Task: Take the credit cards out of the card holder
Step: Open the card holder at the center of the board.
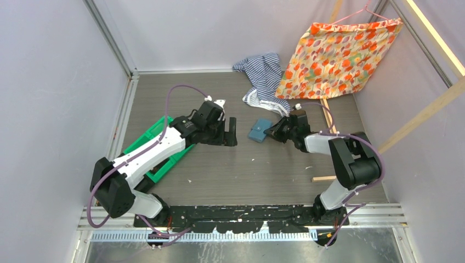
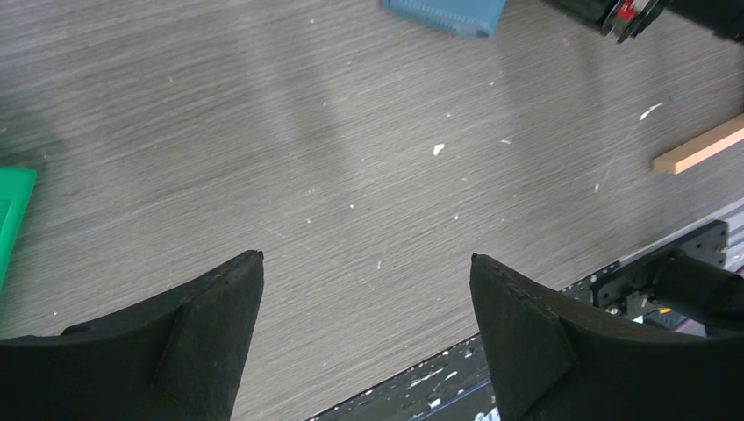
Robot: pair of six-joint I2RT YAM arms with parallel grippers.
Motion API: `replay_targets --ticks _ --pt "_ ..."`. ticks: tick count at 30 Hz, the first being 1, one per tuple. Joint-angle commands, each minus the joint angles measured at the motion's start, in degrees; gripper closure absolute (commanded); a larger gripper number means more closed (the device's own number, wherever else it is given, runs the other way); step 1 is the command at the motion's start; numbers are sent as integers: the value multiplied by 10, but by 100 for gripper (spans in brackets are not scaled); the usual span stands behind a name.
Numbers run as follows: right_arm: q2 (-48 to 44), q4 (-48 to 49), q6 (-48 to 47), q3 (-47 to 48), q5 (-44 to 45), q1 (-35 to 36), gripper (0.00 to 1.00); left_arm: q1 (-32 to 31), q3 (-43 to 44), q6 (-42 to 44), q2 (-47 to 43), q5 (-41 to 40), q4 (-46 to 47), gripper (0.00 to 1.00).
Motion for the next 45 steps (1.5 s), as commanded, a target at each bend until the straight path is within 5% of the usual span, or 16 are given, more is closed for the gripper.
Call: replay_targets --ticks 1,9,16,39,45 --pt "-67 -65 -33 -11 -33 3 99 2 30 6 -18 16 35 14" --pt "-194 -229 -59 -6 -48 35 99 -7 32 -7 33 112 99 23" --pt "-215 -314 -53 32 -30 78 99 -31 43 -32 104 110 164 28" --pt "-228 -340 -46 57 -17 99 99 -88 116 -17 242 -1 139 58" --pt "-231 -339 -47 57 -20 99 99 -92 117 -17 250 -1 153 59"
